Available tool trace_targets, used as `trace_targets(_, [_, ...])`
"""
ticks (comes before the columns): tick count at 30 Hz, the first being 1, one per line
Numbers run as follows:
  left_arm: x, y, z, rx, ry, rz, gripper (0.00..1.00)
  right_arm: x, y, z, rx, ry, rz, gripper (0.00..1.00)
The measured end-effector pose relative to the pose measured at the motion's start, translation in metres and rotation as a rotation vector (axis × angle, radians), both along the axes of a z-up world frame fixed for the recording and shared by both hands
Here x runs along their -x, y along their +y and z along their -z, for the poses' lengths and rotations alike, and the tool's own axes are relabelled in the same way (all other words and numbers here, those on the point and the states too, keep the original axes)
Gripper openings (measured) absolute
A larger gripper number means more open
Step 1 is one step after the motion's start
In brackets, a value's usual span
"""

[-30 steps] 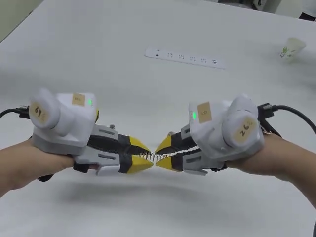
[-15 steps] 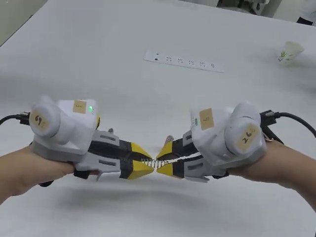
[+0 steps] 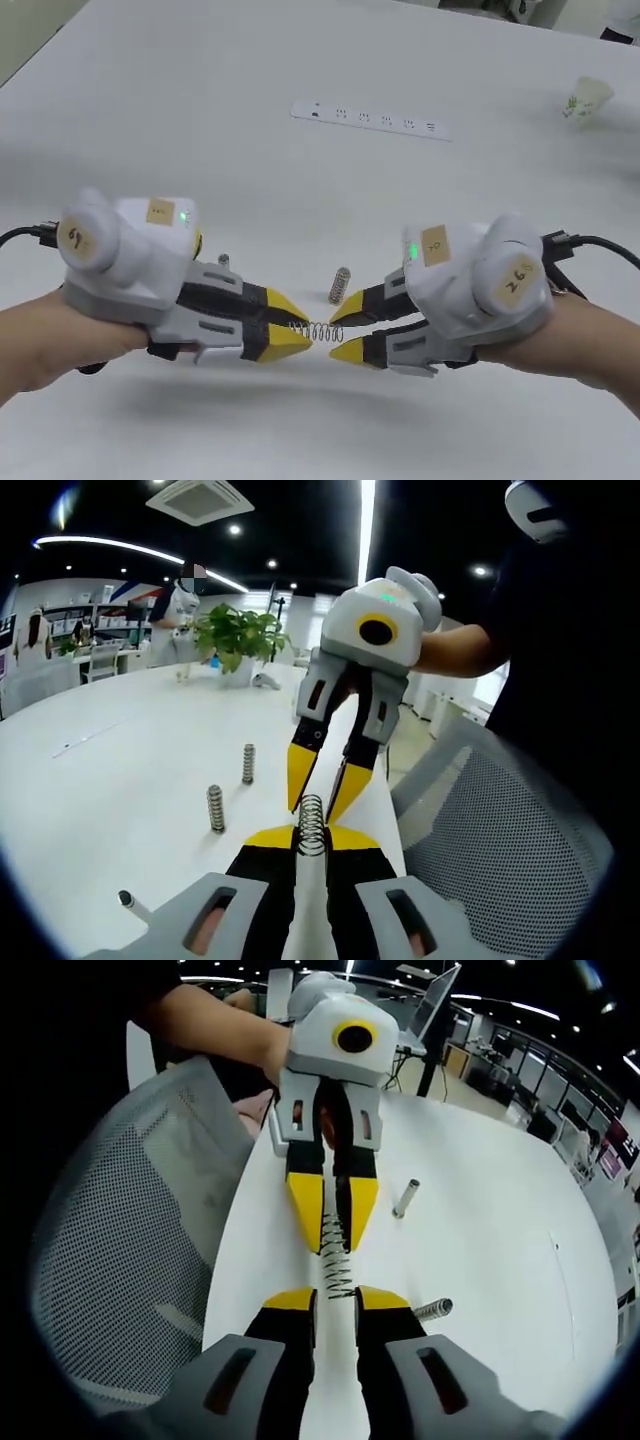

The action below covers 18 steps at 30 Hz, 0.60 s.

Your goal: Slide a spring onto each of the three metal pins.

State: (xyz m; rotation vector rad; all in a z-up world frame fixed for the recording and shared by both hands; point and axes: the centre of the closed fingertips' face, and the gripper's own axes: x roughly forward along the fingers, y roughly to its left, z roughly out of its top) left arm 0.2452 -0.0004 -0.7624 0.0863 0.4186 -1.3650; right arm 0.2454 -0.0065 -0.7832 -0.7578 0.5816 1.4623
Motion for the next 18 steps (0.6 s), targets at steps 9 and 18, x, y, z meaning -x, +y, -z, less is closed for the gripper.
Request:
trace_targets(9, [0.001, 0.0, 0.001, 0.004, 0.008, 0.004, 0.02, -0.001, 0.001, -0.003, -0.028, -0.009, 0.004, 0.08])
trace_targets(18, [0.002, 0.004, 0.009, -0.032, 0.002, 0.007, 0.02, 0.001, 0.008, -0.021, -0.053, -0.025, -0.032, 0.08])
